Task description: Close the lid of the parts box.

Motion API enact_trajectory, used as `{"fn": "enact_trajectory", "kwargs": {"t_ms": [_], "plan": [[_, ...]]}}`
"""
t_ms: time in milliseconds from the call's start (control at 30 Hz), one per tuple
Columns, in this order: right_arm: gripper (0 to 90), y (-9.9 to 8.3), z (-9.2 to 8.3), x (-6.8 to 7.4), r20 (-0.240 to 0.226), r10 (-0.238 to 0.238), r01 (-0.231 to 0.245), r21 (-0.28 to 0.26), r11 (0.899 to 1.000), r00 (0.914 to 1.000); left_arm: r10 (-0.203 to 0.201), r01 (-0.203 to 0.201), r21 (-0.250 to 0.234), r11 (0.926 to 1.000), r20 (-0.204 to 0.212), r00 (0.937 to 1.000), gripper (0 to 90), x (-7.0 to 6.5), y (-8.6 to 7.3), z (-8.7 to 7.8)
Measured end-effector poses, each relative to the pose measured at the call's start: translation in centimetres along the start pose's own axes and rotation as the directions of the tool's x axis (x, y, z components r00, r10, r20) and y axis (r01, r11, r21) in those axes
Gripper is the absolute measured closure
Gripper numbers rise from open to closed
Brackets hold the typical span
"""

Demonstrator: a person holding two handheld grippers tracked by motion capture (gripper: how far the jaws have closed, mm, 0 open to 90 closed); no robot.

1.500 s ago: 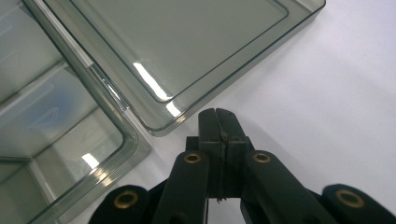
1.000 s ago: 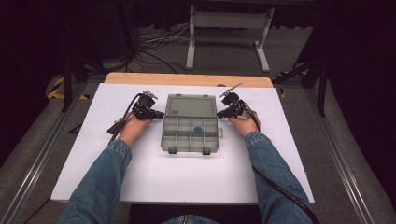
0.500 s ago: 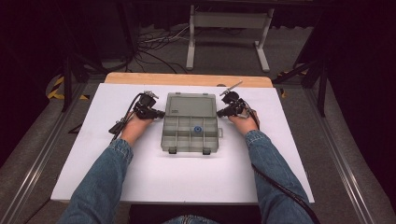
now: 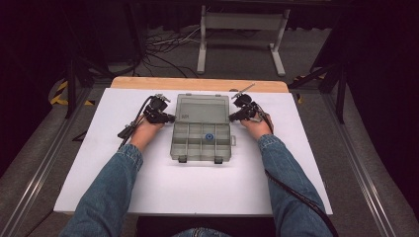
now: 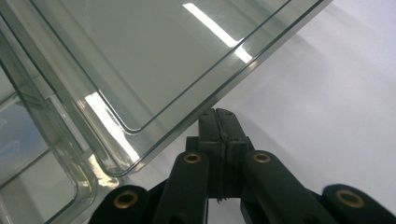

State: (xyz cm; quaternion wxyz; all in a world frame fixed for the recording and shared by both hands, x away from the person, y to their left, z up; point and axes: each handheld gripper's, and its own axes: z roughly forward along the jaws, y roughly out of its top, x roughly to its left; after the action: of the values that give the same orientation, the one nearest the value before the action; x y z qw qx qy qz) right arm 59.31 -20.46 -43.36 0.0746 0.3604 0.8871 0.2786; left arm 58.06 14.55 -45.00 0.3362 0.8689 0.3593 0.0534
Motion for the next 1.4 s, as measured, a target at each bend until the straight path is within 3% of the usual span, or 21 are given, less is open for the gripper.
{"fn": "enact_trajectory", "kwargs": {"t_ms": [400, 867, 1400], "plan": [[90.0, 0.1, -0.1, -0.3, -0.011, 0.010, -0.010, -0.020, 1.000, 0.9999, 0.013, -0.013, 0.002, 0.9999, -0.026, 0.9996, 89.8, -0.2, 0.3, 0.0], [90.0, 0.5, -1.6, -0.1, 0.008, 0.005, -0.005, -0.091, 0.996, 1.0000, 0.038, -0.040, -0.048, 0.9980, -0.050, 0.9980, 89.9, -0.8, 0.7, -1.2], [90.0, 1.1, -4.0, 0.7, 0.012, -0.028, 0.030, -0.177, 0.984, 0.9995, 0.062, -0.069, -0.106, 0.9920, -0.063, 0.9961, 89.8, -1.5, 1.1, -3.1]]}}
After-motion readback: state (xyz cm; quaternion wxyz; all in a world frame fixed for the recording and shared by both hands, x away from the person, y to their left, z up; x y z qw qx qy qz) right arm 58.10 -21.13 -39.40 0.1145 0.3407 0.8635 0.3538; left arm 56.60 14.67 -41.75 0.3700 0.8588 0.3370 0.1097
